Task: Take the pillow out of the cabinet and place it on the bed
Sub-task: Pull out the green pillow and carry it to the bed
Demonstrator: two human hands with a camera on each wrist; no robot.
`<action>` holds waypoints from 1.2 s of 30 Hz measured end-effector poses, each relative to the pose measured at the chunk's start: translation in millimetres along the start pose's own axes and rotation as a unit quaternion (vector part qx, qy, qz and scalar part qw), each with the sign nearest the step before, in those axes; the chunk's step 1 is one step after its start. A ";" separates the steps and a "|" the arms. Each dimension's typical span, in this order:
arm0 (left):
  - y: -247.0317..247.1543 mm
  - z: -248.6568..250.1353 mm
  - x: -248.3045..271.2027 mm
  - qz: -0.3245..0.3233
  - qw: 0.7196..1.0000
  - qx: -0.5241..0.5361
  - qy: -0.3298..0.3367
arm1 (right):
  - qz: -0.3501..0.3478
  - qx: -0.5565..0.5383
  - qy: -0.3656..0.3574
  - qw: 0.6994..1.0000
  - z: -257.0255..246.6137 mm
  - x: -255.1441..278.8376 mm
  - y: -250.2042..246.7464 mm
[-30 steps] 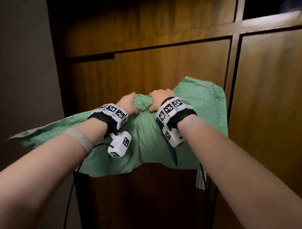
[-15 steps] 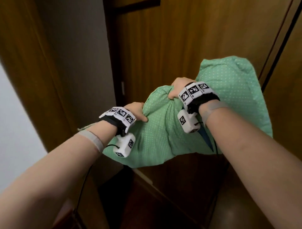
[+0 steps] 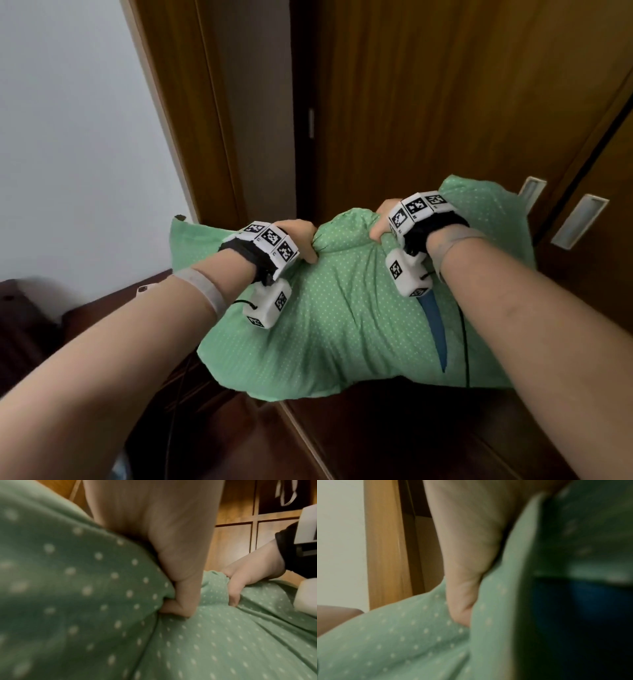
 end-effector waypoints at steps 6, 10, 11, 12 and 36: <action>32.7 -38.5 49.7 -0.015 0.996 0.030 -0.079 | -0.006 -0.019 -0.090 0.996 -53.8 47.9 32.9; 54.4 -77.9 101.1 -0.011 0.985 0.068 -0.155 | -0.024 -0.002 -0.156 0.988 -112.1 70.8 56.9; 59.5 -87.3 117.3 -0.005 0.982 0.074 -0.175 | -0.023 0.007 -0.183 0.983 -134.9 65.1 68.4; 65.2 -97.1 135.6 0.001 0.977 0.077 -0.196 | -0.027 0.013 -0.217 0.976 -156.0 72.1 78.4; 192.7 -427.1 556.7 0.112 0.801 0.153 -0.568 | -0.039 0.019 -0.556 0.830 -594.5 341.6 251.1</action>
Point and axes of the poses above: each hand's wrist, its own x-axis away from the middle knuckle, its own y-axis out of the palm, z = x × y, the point moved 6 cm from there along -x, towards the middle knuckle, and after that the axes turned 11 degrees about y, right-handed, at the moved point
